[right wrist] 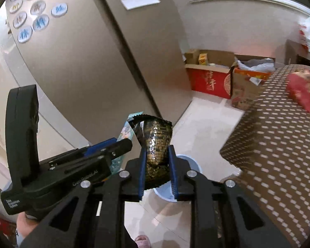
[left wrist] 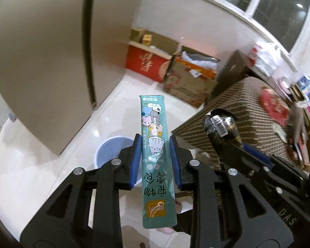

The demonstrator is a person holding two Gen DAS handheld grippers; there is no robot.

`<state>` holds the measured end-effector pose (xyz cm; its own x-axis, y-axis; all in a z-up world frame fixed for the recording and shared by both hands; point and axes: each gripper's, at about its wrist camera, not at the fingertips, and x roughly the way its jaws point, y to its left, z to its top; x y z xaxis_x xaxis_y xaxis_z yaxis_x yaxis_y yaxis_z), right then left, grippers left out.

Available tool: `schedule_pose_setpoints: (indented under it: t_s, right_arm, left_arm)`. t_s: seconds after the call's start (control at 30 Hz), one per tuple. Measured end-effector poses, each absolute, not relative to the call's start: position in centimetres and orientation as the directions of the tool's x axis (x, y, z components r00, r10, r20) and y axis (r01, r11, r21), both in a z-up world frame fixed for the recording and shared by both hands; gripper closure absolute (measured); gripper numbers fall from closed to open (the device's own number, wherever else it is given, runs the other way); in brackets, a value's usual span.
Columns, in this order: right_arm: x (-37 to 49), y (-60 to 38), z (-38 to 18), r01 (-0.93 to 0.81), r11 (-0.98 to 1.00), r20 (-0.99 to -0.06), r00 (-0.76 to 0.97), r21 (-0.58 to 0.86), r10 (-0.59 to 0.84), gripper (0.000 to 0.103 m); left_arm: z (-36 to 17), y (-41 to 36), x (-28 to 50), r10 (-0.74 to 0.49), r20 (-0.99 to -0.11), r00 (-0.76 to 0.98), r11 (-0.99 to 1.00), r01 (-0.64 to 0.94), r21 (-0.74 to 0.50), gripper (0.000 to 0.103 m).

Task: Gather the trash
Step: 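Carry both items over the bin and open both tools to drop them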

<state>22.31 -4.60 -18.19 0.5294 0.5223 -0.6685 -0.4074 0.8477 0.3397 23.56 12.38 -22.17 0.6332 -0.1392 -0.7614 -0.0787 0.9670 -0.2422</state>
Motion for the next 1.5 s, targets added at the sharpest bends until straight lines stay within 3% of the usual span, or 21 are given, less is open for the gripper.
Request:
schedule_pose_setpoints:
  t_s: [0.37, 0.43, 0.47, 0.83, 1.2, 1.3, 1.33, 1.37, 1.5]
  right_arm:
    - [25.2, -2.2, -20.9, -0.385, 0.860, -0.679, 0.535, 0.333, 0.503, 0.083]
    - [25.7, -2.3, -21.3, -0.378, 0.863, -0.684, 0.533, 0.335, 0.499, 0.083]
    - [25.8, -2.2, -21.5, -0.377, 0.864, -0.687, 0.530, 0.335, 0.497, 0.083]
    - [26.7, -0.5, -23.2, -0.378, 0.864, -0.713, 0.498, 0.333, 0.493, 0.083]
    - [27.6, 1.7, -22.9, -0.404, 0.846, -0.681, 0.512, 0.348, 0.524, 0.082]
    - [28.4, 2.2, -23.0, -0.410, 0.826, -0.646, 0.518, 0.387, 0.560, 0.072]
    - [28.5, 2.3, -23.0, -0.400, 0.834, -0.648, 0.528, 0.379, 0.548, 0.061]
    - [28.7, 2.3, -22.9, -0.394, 0.839, -0.647, 0.537, 0.375, 0.541, 0.058]
    - [28.3, 2.0, -22.0, -0.396, 0.849, -0.640, 0.561, 0.349, 0.525, 0.057]
  left_arm:
    - [-25.9, 15.3, 28.4, -0.107, -0.813, 0.572, 0.958, -0.158, -0.237, 0.073]
    - [-26.3, 15.5, 28.9, -0.094, -0.828, 0.553, 0.960, -0.171, -0.223, 0.055]
    - [-26.4, 15.6, 29.0, -0.084, -0.827, 0.555, 0.961, -0.176, -0.215, 0.050]
    - [-27.3, 17.3, 27.6, -0.087, -0.841, 0.534, 0.950, -0.211, -0.232, 0.050]
    - [-25.6, 18.3, 26.8, -0.055, -0.820, 0.570, 0.943, -0.240, -0.230, 0.049]
    - [-25.4, 18.8, 26.7, -0.052, -0.816, 0.576, 0.937, -0.255, -0.240, 0.048]
    - [-25.4, 19.0, 26.6, -0.054, -0.816, 0.576, 0.935, -0.258, -0.244, 0.048]
    - [-25.3, 19.2, 26.6, -0.053, -0.816, 0.575, 0.934, -0.261, -0.245, 0.048]
    - [-24.8, 19.4, 26.1, -0.048, -0.810, 0.584, 0.931, -0.267, -0.248, 0.047]
